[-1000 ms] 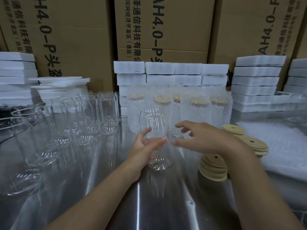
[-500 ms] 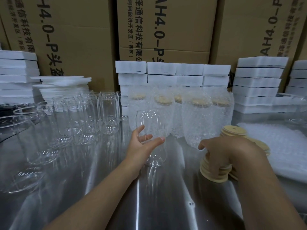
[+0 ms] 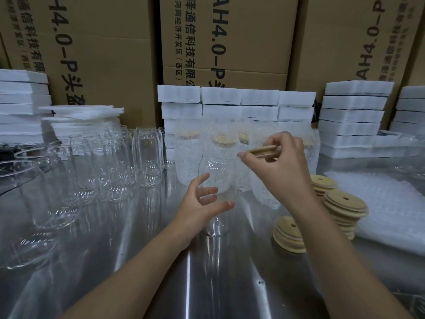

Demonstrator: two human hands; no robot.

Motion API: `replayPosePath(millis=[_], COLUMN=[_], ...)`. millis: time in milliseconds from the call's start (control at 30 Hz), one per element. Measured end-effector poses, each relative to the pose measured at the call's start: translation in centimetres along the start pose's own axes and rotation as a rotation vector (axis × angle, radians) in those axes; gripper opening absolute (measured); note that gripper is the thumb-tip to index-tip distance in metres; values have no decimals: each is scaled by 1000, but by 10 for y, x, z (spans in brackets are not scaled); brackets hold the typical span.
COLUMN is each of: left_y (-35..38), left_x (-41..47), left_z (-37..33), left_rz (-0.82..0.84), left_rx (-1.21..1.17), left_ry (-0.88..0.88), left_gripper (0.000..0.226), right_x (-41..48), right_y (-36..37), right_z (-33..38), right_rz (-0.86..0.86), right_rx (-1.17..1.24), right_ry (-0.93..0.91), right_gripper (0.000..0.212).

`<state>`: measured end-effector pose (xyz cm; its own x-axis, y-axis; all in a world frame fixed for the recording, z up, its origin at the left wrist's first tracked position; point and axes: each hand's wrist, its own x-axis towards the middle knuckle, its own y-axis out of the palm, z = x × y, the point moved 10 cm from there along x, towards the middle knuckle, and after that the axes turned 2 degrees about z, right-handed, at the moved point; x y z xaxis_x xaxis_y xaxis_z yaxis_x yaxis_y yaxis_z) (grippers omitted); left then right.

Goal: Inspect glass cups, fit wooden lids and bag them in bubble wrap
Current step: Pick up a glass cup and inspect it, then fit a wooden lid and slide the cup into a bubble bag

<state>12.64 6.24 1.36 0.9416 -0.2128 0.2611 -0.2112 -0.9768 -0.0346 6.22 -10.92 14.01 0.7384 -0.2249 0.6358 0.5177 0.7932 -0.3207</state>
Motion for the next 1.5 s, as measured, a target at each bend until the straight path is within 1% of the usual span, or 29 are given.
replayPosePath(millis=[67,167,233,267,367,467,633,833,1000,1067,1100,1133,1167,1200,1233,1267,1300,1333,1367,1433,1467,1500], left_y=[8,20,27,29,32,31,29,30,29,29,29,28,28,28,28,27,27,27,27,28,28,27], left_x=[-1,-3,-5,-6,-8,-7,-6,-8,-9,-8,-8,-7,-7,-6,-6,-6,-6,-6,-6,-7,-7,-7], left_z=[0,-3,-5,-6,-6,-5,-2,-5,-5,-5,-4,-3,-3,-2,-2,-2,-2,-2,-2,-3,-3,-4], left_rz=[71,168,222,244,266,261,251,259,256,258,255,251,247,245,242,238,234,234,236,239,237,236], left_rx=[10,22,19,18,6,-7,-5,9,-12,-12,-15,-21,-26,-29,-32,-34,-37,-37,-36,-34,-34,-33], left_ry=[2,18,31,37,36,29,16,19,20,18,16,14,11,8,5,4,2,1,-1,-2,0,2], left_gripper=[79,77,77,79,85,84,84,85,88,86,86,87,88,88,89,89,90,90,91,91,91,90], right_x=[-2,-4,-4,-5,-8,-12,-13,-13,-14,-16,-15,-12,-4,7,20,31,40,49,56,54,47,37], right_y=[1,13,20,23,33,40,45,45,50,50,46,37,21,-1,-29,-60,-87,-110,-126,-144,-148,-151], right_z=[3,4,6,8,14,17,15,15,15,16,16,12,5,-5,-16,-30,-45,-65,-92,-152,-176,-193], right_rz=[-17,54,101,124,219,277,290,285,328,421,467,478,435,343,206,62,-50,-98,-67,139,234,284], right_rx=[102,210,222,213,259,270,218,192,89,35,6,-19,-35,-47,-87,-167,-286,-433,-591,-880,-969,-1010], right_ry=[-15,-21,-43,-61,-102,-126,-129,-176,-182,-193,-206,-202,-171,-129,-89,-42,27,128,267,579,699,788], right_gripper=[34,23,12,12,23,31,28,24,26,35,45,52,53,47,38,30,29,31,35,43,50,58])
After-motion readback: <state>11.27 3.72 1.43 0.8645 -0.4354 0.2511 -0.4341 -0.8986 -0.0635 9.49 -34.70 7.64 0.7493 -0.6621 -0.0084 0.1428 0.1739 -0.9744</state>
